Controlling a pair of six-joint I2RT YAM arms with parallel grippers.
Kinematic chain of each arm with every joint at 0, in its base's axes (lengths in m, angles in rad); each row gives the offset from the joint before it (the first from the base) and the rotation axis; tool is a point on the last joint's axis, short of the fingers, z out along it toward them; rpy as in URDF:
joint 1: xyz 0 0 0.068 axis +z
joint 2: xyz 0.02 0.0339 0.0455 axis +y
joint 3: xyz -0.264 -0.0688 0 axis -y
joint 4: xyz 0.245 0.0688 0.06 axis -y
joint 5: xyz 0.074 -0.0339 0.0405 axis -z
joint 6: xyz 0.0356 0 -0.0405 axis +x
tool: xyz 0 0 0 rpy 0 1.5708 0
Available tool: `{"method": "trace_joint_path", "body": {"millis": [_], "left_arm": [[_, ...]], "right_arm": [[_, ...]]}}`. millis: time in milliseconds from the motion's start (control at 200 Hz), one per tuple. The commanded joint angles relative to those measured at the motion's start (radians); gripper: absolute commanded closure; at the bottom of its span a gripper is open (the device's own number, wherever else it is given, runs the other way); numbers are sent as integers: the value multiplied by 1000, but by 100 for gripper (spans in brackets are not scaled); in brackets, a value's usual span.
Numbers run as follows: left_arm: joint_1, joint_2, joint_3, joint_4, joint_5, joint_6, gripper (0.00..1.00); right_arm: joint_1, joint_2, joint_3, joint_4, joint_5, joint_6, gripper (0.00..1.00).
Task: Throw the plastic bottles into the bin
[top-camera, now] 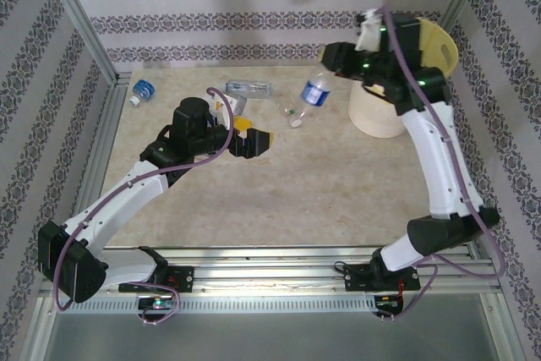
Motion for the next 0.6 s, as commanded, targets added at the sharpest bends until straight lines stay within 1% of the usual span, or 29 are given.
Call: {"method": "trace_joint_path", "body": {"millis": [0, 225, 460, 595], "left_arm": [[10, -9, -12, 67, -8, -29, 0], [13, -23, -19, 74, -80, -19, 0], [22, -14, -23, 52, -108, -39, 0], [27, -13, -27, 51, -130, -49, 0]], "right_arm": [[-36, -79, 44, 46, 148, -91, 100], [-123, -162, 64, 133, 319, -198, 100], [-141, -238, 41, 352, 392, -357, 100], [-141, -303, -51, 556, 406, -443, 100]]}}
